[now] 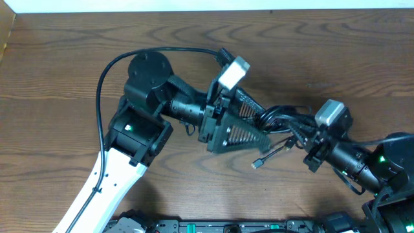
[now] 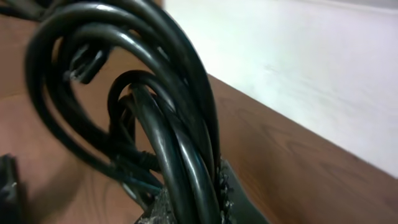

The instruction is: Untangle cables

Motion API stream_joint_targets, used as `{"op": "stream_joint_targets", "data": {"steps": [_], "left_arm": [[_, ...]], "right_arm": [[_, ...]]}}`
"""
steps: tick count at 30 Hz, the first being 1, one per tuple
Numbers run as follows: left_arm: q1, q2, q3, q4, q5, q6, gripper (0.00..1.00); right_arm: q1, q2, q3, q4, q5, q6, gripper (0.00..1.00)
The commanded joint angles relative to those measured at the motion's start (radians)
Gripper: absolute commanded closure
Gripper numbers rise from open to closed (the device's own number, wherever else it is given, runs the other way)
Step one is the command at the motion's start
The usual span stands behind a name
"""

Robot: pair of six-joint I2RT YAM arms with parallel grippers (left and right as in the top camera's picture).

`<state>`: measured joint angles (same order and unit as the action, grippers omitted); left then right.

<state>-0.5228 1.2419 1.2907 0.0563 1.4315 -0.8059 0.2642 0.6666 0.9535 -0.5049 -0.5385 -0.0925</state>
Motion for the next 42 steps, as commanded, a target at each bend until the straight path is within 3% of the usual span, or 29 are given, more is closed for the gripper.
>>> {"op": "stream_joint_targets", "data": {"steps": [1, 9, 21, 26, 29, 31, 42], "left_arm": [[0.002, -0.007, 0.009, -0.079, -0.128, 0.014, 0.05], [-0.005, -0.008, 0.009, -0.387, -0.480, 0.186, 0.05], [-0.145, -0.010, 0.009, -0.417, -0.826, 0.378, 0.04], [-0.203, -0.010, 0.009, -0.410, -0.847, 0.502, 0.05], [-0.227, -0.010, 0.009, -0.410, -0.913, 0.507, 0.11], [-0.232, -0.013, 0.009, -0.407, -0.954, 0.507, 0.20], [-0.232, -0.013, 0.009, -0.341, -0.980, 0.502, 0.29]], "right_arm": [[-0.003, -0.001, -0.001, -0.006, 0.180, 0.064, 0.99], [-0.003, -0.001, -0.001, -0.023, 0.280, 0.081, 0.99], [-0.003, -0.001, -0.001, -0.051, 0.334, 0.100, 0.99], [-0.003, 0.001, -0.001, -0.069, 0.349, 0.100, 0.99], [-0.003, 0.004, -0.001, -0.068, 0.348, 0.100, 0.99], [-0.003, 0.006, -0.001, -0.070, 0.346, 0.100, 0.99], [-0.003, 0.010, -0.001, -0.079, 0.243, 0.099, 0.99]]}}
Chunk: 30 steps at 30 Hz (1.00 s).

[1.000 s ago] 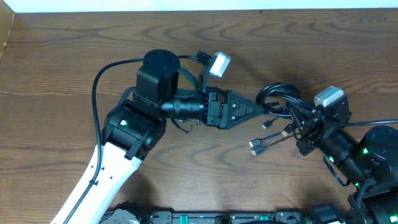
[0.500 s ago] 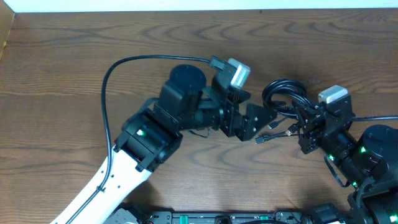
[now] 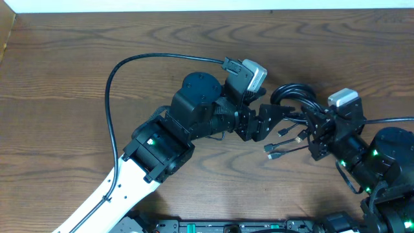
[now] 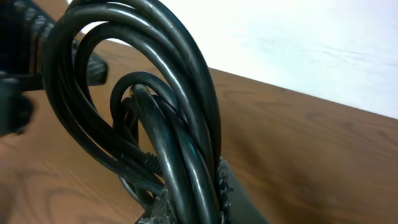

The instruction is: Untangle cables

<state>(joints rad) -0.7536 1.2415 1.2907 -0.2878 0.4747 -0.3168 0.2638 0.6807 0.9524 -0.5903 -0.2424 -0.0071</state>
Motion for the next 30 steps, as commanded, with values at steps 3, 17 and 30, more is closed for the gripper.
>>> {"op": "stream_joint_targets", "data": {"steps": [3, 17, 30], "left_arm": [[-0.001, -0.013, 0.009, 0.001, -0.024, 0.013, 0.41], [0.000, -0.015, 0.009, 0.010, -0.023, -0.087, 0.93], [0.000, -0.122, 0.009, 0.185, 0.094, -0.330, 0.93]], "right_arm": [[-0.002, -0.005, 0.000, 0.006, -0.056, 0.013, 0.99], [-0.002, -0.005, 0.000, -0.016, -0.029, -0.010, 0.99], [-0.002, -0.004, 0.000, -0.069, 0.148, -0.062, 0.99]]}}
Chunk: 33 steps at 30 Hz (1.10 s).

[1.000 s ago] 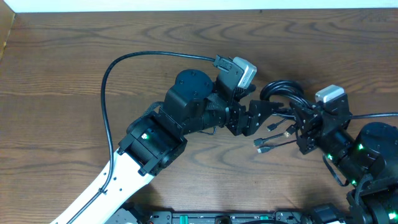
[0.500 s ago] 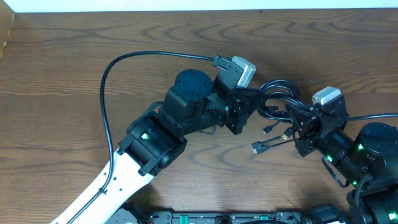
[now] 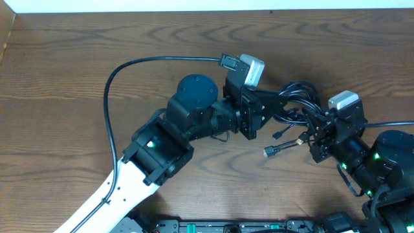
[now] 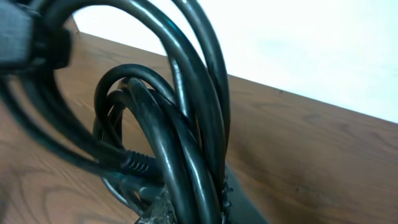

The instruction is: Untangle cables

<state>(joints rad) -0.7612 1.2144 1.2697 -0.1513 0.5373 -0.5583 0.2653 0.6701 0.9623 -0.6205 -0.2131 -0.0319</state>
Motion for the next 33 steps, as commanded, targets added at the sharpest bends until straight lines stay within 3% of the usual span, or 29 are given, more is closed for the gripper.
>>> {"op": "stream_joint_targets", "data": {"steps": [1, 6, 17, 24, 28, 33], "left_arm": [[0.007, -0.107, 0.030, 0.050, 0.031, -0.101, 0.93], [0.007, -0.171, 0.030, 0.072, 0.031, -0.161, 0.92], [0.032, -0.262, 0.030, 0.028, -0.001, -0.132, 0.92], [0.032, -0.226, 0.030, -0.122, -0.059, -0.078, 0.41], [0.032, -0.191, 0.030, -0.159, -0.031, -0.075, 0.39], [0.029, -0.151, 0.030, -0.159, 0.040, -0.063, 0.45]], "right_arm": [[-0.004, 0.008, -0.010, -0.040, 0.118, -0.037, 0.99], [-0.004, 0.022, -0.010, -0.062, 0.118, -0.045, 0.99], [-0.004, 0.031, -0.010, -0.067, 0.121, -0.044, 0.99], [-0.004, 0.031, -0.010, -0.053, 0.119, -0.016, 0.99], [-0.004, 0.031, -0.010, -0.049, 0.106, -0.012, 0.99], [-0.004, 0.031, -0.010, -0.043, 0.106, 0.006, 0.99]]}}
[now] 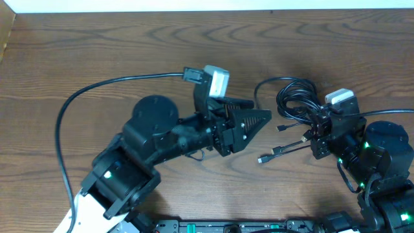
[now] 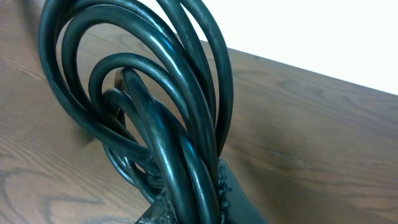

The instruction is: Untangle cables

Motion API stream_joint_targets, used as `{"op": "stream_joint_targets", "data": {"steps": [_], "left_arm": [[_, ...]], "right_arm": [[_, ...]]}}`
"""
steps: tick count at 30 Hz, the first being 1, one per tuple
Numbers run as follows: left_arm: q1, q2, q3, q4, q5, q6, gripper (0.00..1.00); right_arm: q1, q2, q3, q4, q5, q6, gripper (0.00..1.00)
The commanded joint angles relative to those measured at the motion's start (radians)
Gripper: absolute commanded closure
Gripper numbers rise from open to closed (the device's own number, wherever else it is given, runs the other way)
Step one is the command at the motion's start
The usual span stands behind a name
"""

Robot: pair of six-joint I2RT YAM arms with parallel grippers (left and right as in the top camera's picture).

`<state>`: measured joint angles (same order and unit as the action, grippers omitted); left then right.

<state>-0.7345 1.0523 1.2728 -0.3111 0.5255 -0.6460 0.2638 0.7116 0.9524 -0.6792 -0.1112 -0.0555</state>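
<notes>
A bundle of black cables (image 1: 296,98) lies coiled at the right of the wooden table, several loops rising through the right wrist view (image 2: 155,93). Thin leads with connector ends (image 1: 262,158) trail left from it, and one free strand (image 1: 257,87) arcs out at the upper left. My right gripper (image 1: 318,133) is shut on the bundle, its fingers (image 2: 233,193) pinching the strands at the bottom of the wrist view. My left gripper (image 1: 262,113) points right, a short gap away from the bundle, apparently open and holding nothing.
The left arm's own black camera cable (image 1: 97,90) sweeps in a wide arc across the left half of the table (image 1: 362,45). A white wall borders the far edge (image 2: 323,37). The left arm's body (image 1: 155,129) lies across the middle.
My left gripper was in among the cable loops; now it stands further left, apart from them and empty. A free strand now arcs out of the bundle's upper left. The right gripper still holds the bundle.
The right gripper held the bundle throughout. The left gripper first stood left of the bundle near the table's middle, then at the loops' left edge, then inside them. Now it is back clear of them and the coil sits slightly looser.
</notes>
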Motion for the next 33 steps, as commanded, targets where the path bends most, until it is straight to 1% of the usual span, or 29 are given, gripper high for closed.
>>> {"op": "stream_joint_targets", "data": {"steps": [1, 7, 12, 17, 30, 32, 33], "left_arm": [[-0.002, 0.019, 0.027, -0.003, 0.051, 0.024, 0.45], [-0.022, 0.075, 0.027, -0.004, 0.042, 0.024, 0.44], [-0.022, 0.123, 0.027, -0.006, 0.023, 0.021, 0.44], [-0.022, 0.169, 0.027, -0.006, 0.020, 0.011, 0.45], [-0.022, 0.182, 0.027, 0.006, -0.017, 0.005, 0.45], [-0.022, 0.182, 0.027, 0.007, -0.018, 0.004, 0.55], [-0.022, 0.182, 0.027, 0.009, -0.018, 0.002, 0.62]], "right_arm": [[-0.002, -0.011, 0.000, 0.018, 0.004, 0.039, 0.99], [-0.002, -0.011, 0.000, 0.025, -0.032, 0.097, 0.99], [-0.002, -0.011, 0.000, 0.042, -0.102, 0.111, 0.99], [-0.002, -0.011, 0.000, 0.058, -0.132, 0.111, 0.99], [-0.002, -0.011, 0.000, 0.055, -0.196, 0.111, 0.99], [-0.002, -0.011, 0.000, 0.051, -0.198, 0.111, 0.99], [-0.002, -0.011, 0.000, 0.047, -0.198, 0.111, 0.99]]}}
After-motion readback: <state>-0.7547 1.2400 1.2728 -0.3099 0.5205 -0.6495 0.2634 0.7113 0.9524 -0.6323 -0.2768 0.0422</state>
